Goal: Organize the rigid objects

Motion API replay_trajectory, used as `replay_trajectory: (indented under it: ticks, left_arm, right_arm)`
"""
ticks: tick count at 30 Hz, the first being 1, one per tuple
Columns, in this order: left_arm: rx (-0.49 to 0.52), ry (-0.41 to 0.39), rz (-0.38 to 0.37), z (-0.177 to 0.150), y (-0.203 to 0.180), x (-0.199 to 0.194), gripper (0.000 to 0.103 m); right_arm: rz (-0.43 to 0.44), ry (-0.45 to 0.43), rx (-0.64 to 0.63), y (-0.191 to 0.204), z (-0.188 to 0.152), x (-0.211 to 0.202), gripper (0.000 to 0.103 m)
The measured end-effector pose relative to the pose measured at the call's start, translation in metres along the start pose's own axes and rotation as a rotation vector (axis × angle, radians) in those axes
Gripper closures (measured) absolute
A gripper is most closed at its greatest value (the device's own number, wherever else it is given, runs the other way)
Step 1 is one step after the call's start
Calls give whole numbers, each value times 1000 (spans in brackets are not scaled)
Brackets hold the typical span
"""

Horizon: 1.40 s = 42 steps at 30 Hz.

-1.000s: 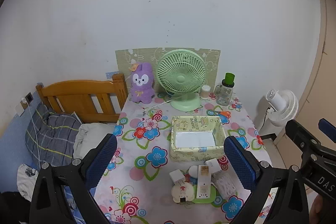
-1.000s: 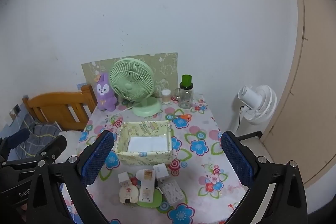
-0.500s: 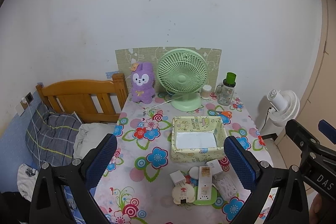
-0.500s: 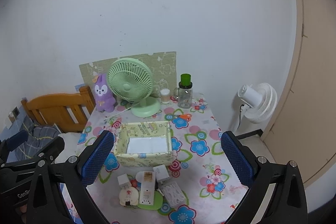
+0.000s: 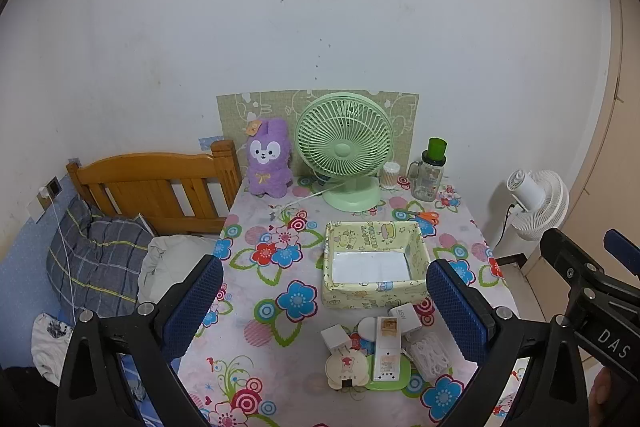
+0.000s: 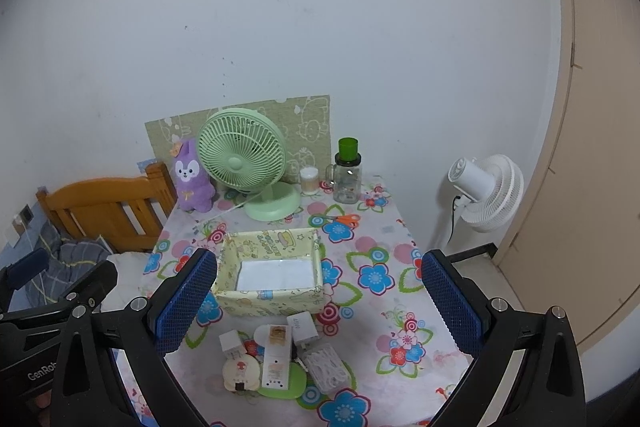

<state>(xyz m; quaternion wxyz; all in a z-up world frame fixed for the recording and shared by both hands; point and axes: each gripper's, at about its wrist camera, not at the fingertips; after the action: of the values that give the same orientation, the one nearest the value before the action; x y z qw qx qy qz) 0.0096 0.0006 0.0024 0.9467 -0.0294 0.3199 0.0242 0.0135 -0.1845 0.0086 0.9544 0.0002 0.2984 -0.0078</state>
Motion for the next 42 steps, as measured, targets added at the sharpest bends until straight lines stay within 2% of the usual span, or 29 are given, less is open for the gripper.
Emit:
replay_trajectory:
  ticks: [42]
  left_arm:
    - [5,-13,-4,-1,-2,-1,0]
  right_arm:
    - [-2,-16,2,-1,2,2,0]
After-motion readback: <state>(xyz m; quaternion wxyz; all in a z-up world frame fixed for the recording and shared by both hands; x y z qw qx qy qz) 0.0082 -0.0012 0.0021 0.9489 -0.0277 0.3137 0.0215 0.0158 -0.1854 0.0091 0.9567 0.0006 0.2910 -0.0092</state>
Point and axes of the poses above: each gripper's, at about its wrist camera, not at the fingertips, and x roughly the way its jaws point, y to its left, z to its top, and after that the axes turned 3 degrees about -x, right-handed
